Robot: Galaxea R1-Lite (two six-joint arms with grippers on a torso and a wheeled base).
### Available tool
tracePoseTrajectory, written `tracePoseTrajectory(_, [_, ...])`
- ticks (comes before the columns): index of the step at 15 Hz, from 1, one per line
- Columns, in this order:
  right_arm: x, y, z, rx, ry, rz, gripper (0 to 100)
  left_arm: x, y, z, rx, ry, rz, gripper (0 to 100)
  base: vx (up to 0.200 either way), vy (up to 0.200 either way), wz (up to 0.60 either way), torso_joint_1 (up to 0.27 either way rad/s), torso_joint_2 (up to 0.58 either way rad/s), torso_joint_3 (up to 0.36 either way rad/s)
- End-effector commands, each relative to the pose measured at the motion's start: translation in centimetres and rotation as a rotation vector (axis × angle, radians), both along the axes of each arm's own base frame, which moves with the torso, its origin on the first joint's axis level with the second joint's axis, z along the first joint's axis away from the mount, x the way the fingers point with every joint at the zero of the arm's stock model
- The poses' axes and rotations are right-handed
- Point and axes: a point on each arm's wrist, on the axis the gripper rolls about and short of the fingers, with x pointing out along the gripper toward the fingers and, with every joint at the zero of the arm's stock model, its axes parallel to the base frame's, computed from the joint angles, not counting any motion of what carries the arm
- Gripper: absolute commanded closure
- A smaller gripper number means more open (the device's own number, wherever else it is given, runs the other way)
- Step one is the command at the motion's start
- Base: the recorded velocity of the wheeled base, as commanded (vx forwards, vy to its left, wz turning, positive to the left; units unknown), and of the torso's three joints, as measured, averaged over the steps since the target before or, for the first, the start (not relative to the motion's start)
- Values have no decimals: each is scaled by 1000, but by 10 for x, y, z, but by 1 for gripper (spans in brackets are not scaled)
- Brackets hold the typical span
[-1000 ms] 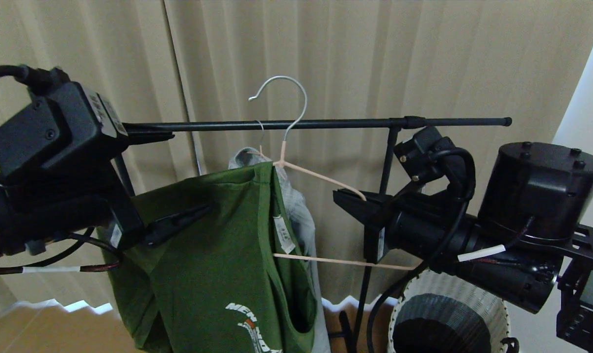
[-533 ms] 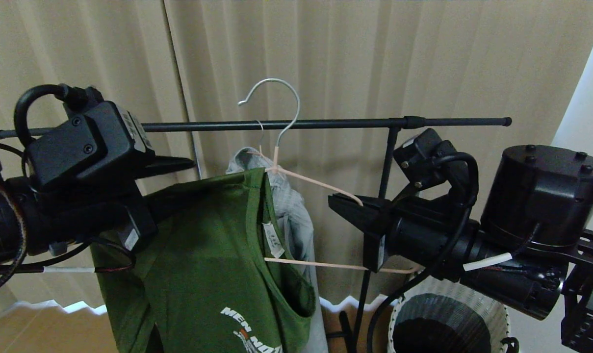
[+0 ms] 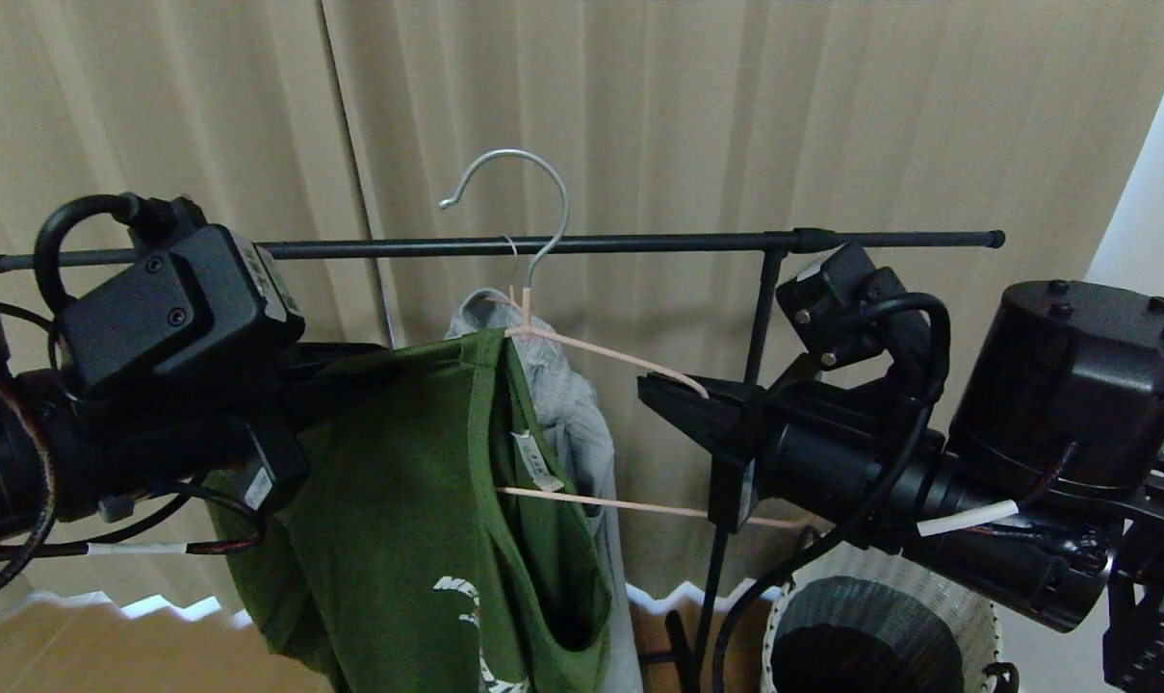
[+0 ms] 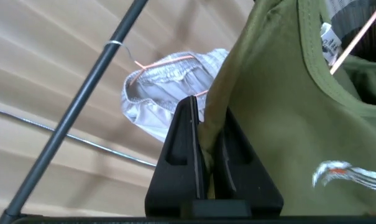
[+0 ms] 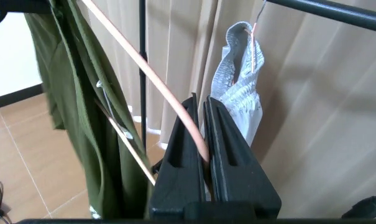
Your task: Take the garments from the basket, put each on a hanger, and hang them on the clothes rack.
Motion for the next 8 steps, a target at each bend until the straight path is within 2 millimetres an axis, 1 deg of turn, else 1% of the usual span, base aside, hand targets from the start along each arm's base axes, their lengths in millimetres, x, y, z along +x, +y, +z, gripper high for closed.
tracePoseTrajectory(1, [0,-1,0,3,-3,-4,100,-1,1,-5,1,2,1,100,0,0,0,0,0,0])
tracePoseTrajectory(2, [0,-1,0,1,-2,-4,100,-4,2,-7,-4,-11,4,100,0,0,0,0,0,0])
tracePoseTrajectory(3, [1,-1,0,3,-3,-4,0,-4,2,-6,-7,-18,6,100,0,0,0,0,0,0])
tracePoseTrajectory(7, [0,-2,2,-4,-19,-14,0,-4,9,-4,1,-35,89,100,0,0,0,0,0,0])
tracePoseTrajectory(8, [-1,-10,3,-18,-36,-41,0,-4,15,-2,6,-45,147,100,0,0,0,0,0,0])
